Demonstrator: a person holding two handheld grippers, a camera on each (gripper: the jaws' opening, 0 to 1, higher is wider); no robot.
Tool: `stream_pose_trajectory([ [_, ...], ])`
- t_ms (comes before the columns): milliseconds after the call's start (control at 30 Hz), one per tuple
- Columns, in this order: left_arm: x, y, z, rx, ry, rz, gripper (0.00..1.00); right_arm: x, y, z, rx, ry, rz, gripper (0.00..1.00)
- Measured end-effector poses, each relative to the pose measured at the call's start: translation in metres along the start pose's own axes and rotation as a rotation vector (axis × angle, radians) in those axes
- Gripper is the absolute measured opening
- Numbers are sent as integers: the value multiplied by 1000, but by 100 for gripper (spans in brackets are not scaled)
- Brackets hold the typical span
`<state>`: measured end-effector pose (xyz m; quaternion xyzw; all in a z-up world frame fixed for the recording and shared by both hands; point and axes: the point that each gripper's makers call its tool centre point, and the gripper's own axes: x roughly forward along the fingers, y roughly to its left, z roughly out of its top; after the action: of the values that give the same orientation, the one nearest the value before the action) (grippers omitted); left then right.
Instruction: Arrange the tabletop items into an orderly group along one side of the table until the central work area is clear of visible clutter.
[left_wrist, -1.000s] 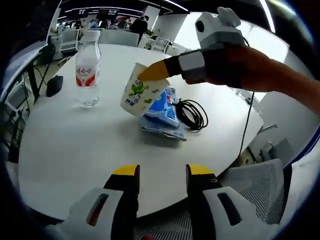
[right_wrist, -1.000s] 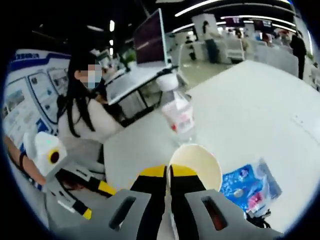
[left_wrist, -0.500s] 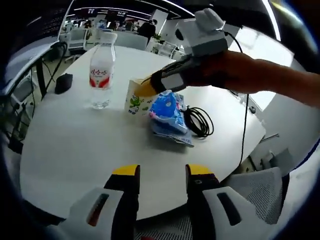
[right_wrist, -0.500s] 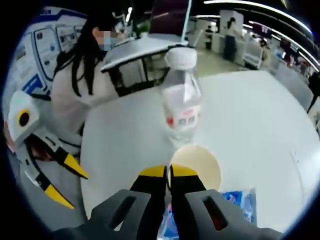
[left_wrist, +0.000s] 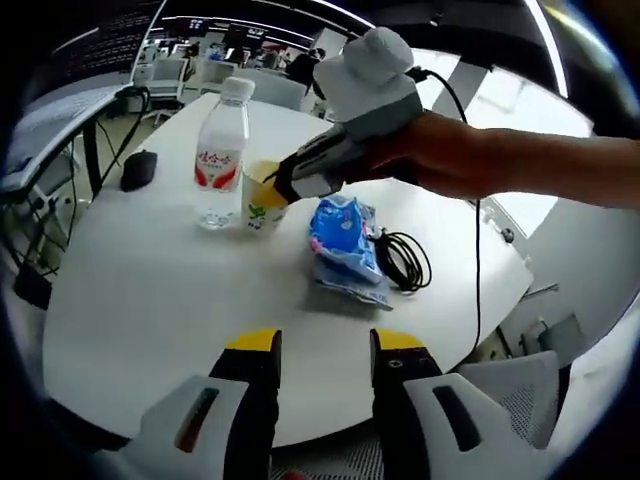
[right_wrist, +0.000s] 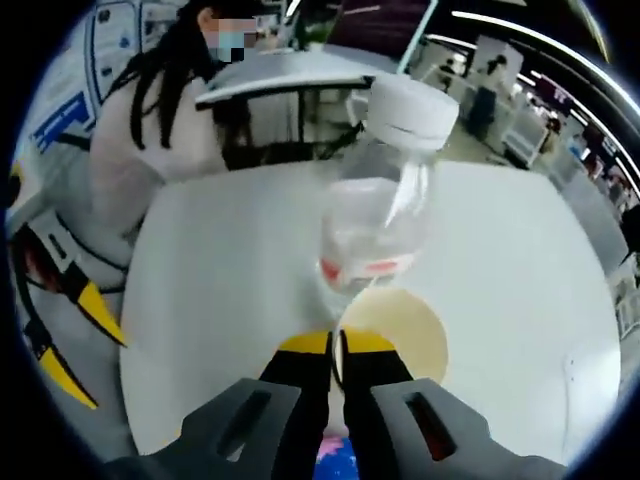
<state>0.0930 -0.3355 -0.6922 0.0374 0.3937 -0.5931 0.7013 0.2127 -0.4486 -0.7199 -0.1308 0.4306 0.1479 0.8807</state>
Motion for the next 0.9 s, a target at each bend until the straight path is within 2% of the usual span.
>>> stream_pose_trajectory([
  [167,-4,5,-3,-17,-3,14,34,-2,-4,1,8,-1,-11,1],
  [367,-6,5,-6,-24,-3,19,33,-4,4,-5,7,6,8,10],
  [467,-6,3,-6,-21,-4,13,33,-9,3,-7,4,3,1,10],
  [533,-6,1,-5,-18,-6,12,33,-14,3,-3,20,-23,-3,11],
  [600,-6,-2,-5,-14,-6,8,33,-20,3,5,79,-75,-1,13],
  [767,-5,-6,-6,-5,2,0,33,-34,-5,9,98,-107,-29,14],
  [900,-4,-9,-7,0,3,-3,33,-46,-8,16,201,-181,-31,15],
])
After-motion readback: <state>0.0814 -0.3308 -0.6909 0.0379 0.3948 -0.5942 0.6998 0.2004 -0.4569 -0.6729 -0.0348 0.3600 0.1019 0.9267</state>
